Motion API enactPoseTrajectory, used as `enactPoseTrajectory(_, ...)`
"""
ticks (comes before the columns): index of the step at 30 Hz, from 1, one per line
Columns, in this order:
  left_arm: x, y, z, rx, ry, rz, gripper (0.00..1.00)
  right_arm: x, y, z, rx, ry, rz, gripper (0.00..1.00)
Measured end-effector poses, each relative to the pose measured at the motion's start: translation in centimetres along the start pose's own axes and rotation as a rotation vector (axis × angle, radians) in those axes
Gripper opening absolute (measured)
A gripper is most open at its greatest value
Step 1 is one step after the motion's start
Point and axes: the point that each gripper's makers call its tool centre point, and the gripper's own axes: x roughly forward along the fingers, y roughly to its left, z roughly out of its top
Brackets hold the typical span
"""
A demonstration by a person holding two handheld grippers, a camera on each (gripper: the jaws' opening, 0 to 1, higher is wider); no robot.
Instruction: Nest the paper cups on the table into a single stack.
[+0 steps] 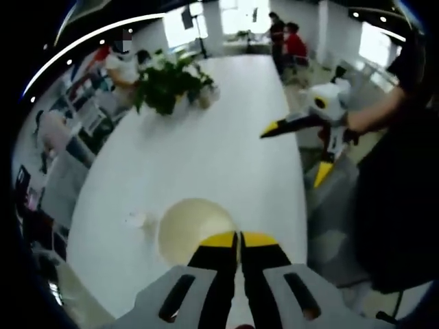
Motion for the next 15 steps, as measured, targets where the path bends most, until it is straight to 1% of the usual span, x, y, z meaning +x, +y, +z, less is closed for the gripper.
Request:
enactPoseTrajectory(2,-0.1,-0.2,0.1,0.008,0.003,0.0,0.0,0.1,0.1,0.0,0.001,0.001,0.002,0.99)
enactPoseTrajectory(6,-0.2,-0.5,-0.3,0.014,0.02,-0.003,0.0,0.2,0.4,-0.1,-0.001,0.007,0.008,0.99)
enactPoseTrajectory(10,-0.2,-1.3,-0.2,0.015,0.018,-0.021,0.0,0.3,0.6,-0.3,0.001,0.01,0.012,0.99)
enactPoseTrajectory(15,-0.2,-1.8,0.2,0.019,0.01,-0.029,0.0,0.3,0.7,-0.3,0.002,0.009,0.011,0.99)
